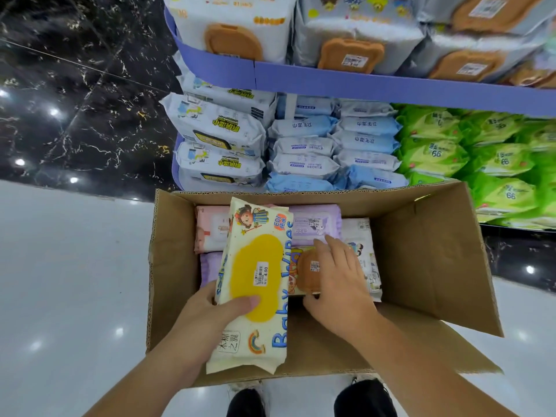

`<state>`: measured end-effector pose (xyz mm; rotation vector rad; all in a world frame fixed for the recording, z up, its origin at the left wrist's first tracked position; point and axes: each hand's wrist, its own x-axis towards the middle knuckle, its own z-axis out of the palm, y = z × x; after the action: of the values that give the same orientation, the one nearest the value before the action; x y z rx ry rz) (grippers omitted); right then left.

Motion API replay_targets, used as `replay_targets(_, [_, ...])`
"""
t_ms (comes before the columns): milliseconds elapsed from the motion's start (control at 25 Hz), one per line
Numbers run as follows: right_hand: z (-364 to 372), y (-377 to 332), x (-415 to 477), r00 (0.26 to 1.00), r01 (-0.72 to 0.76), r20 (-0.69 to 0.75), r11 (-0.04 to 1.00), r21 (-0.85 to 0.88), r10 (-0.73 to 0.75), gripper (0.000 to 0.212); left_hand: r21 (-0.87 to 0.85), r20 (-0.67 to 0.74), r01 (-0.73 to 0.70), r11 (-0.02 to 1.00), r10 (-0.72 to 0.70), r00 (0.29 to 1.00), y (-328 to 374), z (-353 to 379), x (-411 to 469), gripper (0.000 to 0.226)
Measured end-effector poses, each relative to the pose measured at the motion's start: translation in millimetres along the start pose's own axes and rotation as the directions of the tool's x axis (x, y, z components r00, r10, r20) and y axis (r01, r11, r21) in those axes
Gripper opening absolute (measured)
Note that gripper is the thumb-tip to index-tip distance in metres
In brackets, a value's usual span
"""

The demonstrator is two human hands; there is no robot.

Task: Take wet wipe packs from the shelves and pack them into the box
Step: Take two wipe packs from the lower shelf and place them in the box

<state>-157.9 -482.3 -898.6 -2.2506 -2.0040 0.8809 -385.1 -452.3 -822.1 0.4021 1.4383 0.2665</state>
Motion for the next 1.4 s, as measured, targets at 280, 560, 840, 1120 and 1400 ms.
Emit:
replay_targets(280, [-66.0, -4.1, -39.9, 0.837, -0.521, 0.513, -0.012, 0.854, 0.192, 0.039, 0.033, 0.145, 0.016, 0.999, -0.021, 0.989, -2.3, 70.4, -3.0, 0.063])
replay_targets(560, [-99.8, 84.7, -34.6, 0.836, -0.471, 0.454, -0.025, 0.882, 0.309, 0.042, 0.410, 0.368, -0.170, 0.896, 0.007, 0.930, 15.2, 154.0, 32.0, 0.037])
replay_targets(840, [-65.2, 146.1, -0.3, 0.776, -0.557, 0.474, 0.099, 0.825, 0.417, 0.035, 0.524, 0.163, -0.285, 0.803, 0.234, 0.959, 49.9, 118.9, 69.3, 0.041])
replay_targets(1120, [1.7, 171.5, 57.9, 0.744, -0.573, 0.448, 0.129, 0.809, 0.495, 0.033, 0.477, 0.058, -0.309, 0.823, 0.321, 0.945, 60.9, 90.3, 103.4, 0.027])
replay_targets(1400, [42.5, 188.2, 79.0, 0.772, -0.579, 0.416, 0.260, 0.773, 0.481, 0.033, 0.340, -0.025, -0.306, 0.890, 0.333, 0.942, 44.3, 80.9, 125.6, 0.057])
